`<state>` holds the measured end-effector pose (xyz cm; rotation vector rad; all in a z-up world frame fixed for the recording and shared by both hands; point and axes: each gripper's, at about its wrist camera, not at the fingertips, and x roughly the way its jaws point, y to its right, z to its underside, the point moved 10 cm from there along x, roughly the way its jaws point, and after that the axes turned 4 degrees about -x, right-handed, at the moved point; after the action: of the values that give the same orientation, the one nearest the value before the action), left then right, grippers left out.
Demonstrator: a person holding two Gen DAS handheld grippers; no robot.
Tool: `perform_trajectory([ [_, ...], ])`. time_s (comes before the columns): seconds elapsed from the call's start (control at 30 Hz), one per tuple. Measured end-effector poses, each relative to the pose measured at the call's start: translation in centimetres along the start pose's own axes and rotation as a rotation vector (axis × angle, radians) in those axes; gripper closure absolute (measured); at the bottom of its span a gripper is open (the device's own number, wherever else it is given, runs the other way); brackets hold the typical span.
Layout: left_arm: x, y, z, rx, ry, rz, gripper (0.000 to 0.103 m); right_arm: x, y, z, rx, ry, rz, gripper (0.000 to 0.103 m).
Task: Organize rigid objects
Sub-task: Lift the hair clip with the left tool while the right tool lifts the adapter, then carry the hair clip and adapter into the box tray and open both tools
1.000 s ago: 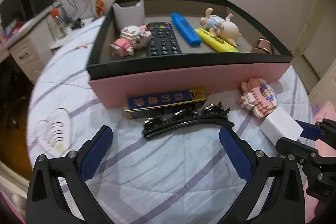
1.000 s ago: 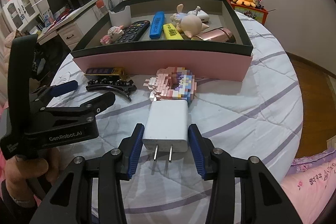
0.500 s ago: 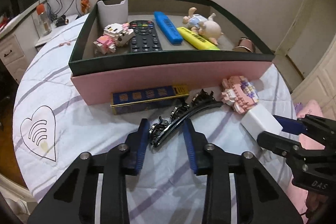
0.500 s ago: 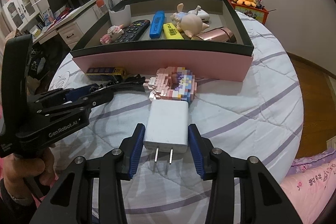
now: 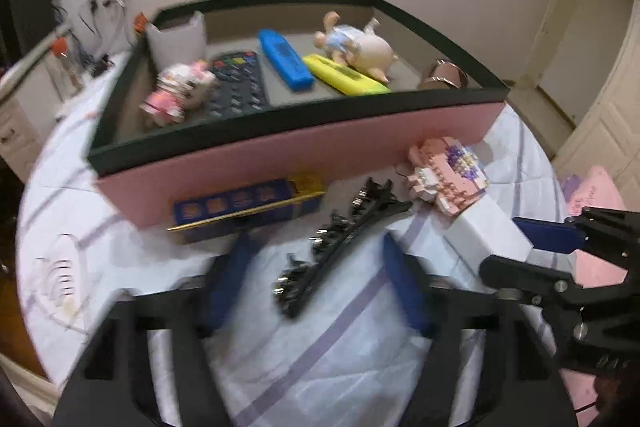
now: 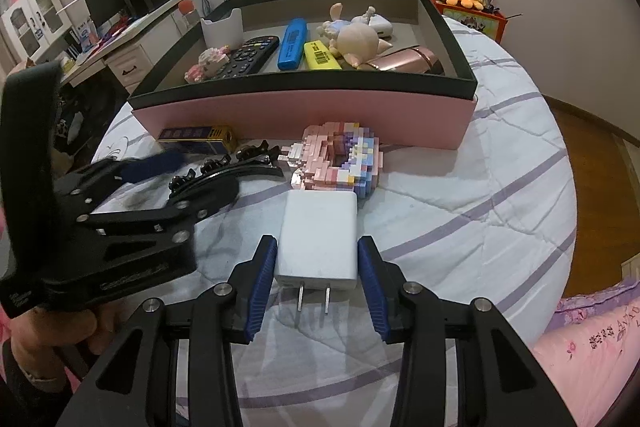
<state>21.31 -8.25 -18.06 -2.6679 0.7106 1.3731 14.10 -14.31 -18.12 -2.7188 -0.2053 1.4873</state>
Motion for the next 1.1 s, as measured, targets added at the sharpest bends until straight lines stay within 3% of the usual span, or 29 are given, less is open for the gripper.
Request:
perform_trajectory([
  [0.03,0.0,0.0,-0.1,0.005,0.007,-0.014,0.067,0.1,0.0,0.0,0.002,-0.001,-0.002,0.06],
  [0.1,-0.1,0.1,-0.1,-0.022,-0.004,0.025,0.074,0.3,-0.1,0.0,0.002,-0.002,-0.002,0.06],
  [0.3,-1.3,0.1,0.8,-0.069,-0.004,0.04,0.085,-0.2,-0.4,0.0,-0.009,0.015,-0.017,0.061],
  [0.73,-4.8,-0.3,0.9,-0.119,0.042,0.043,0.084,-2.4,-1.3,-0.5,-0.007,0.048,-0.073,0.062],
  [1.1,-9.3,-1.0,-2.4,-0.126,0.138,0.015,0.084,-4.9,-2.5,-3.4,-0.029,0.119,-0.102,0.062],
])
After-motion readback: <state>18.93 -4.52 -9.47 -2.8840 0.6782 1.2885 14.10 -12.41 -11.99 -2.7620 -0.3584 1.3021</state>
